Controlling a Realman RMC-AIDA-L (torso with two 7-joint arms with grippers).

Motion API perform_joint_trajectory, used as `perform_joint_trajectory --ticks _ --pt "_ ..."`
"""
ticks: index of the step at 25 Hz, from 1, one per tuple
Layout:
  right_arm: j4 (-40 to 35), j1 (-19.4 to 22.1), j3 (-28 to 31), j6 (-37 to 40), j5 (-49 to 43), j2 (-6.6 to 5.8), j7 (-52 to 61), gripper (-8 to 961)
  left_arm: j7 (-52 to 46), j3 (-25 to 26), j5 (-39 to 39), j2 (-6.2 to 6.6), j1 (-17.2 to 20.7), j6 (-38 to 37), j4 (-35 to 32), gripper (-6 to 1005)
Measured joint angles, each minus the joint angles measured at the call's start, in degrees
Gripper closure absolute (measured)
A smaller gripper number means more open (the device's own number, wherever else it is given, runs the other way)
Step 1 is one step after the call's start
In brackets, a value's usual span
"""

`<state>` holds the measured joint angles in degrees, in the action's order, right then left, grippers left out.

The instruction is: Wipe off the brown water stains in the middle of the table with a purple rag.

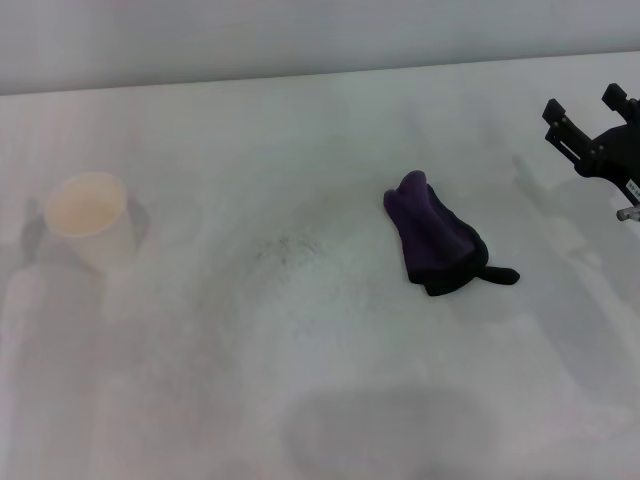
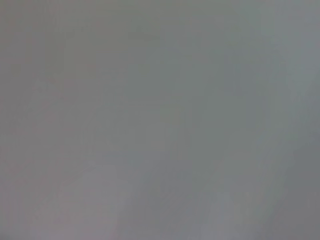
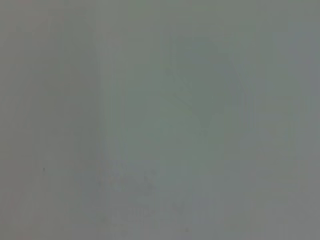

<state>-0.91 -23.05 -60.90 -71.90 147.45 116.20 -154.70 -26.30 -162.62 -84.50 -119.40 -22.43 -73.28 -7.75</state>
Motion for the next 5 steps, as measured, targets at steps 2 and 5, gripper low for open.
perform_joint_trajectory --ticks 2,5 --pt "0.1 0.0 0.0 0.0 0.0 0.00 0.1 81 0.1 0.0 0.0 0.01 0.0 0.7 -0.2 111" --pt "0.2 0.0 0.0 0.2 0.0 0.00 0.2 81 0.4 -0.1 0.0 0.09 -0.6 2.9 -0.1 111"
